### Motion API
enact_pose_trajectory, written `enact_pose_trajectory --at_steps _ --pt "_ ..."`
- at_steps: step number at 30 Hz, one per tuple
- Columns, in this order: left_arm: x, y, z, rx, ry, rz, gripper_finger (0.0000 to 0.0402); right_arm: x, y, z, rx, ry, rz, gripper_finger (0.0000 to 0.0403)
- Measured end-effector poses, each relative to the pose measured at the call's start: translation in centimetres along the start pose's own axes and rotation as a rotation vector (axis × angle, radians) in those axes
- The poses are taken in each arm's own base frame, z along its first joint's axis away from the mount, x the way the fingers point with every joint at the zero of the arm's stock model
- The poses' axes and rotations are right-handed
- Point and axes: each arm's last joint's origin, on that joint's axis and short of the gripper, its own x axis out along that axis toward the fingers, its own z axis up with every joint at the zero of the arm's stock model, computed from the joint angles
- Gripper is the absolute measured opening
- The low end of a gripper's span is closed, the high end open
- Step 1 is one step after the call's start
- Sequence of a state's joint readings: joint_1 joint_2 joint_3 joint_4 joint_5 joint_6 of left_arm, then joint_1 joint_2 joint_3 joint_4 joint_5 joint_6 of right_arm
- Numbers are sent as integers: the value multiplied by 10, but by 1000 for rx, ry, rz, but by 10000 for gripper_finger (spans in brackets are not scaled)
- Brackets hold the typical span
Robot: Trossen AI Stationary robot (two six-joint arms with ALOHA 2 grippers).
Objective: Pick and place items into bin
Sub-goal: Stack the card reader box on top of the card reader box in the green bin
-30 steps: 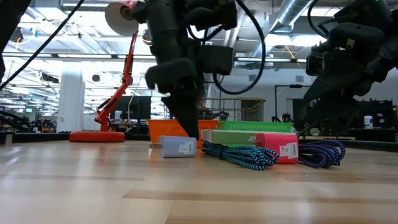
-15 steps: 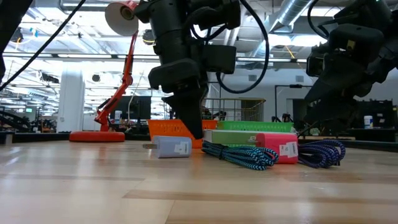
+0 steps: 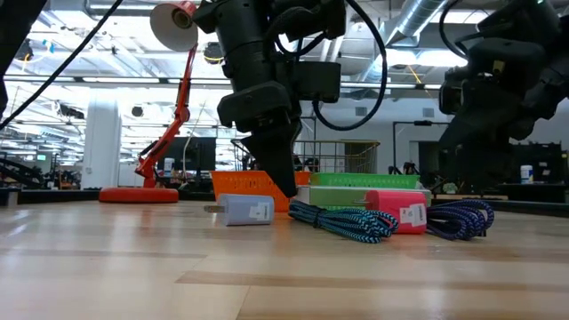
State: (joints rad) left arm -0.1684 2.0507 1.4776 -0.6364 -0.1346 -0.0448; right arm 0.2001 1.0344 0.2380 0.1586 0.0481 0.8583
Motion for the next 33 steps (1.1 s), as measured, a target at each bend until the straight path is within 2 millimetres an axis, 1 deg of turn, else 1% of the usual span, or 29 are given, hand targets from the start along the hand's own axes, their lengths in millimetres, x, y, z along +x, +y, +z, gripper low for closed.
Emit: enact_pose_trajectory --at_steps 9,14,21,23,27,33 --pt "0 0 0 0 0 0 0 0 1 0 157 13 18 234" --pt "0 0 0 0 0 0 0 0 1 0 213 10 15 234" --pt "0 0 0 0 -1 0 0 4 -1 -2 217 22 -1 234" --pt "0 0 0 0 0 0 0 8 -1 -3 210 29 -4 234" --pt "0 0 0 0 0 0 0 15 4 -2 180 6 50 234" --pt "0 0 0 0 0 0 0 24 1 -7 177 26 23 234"
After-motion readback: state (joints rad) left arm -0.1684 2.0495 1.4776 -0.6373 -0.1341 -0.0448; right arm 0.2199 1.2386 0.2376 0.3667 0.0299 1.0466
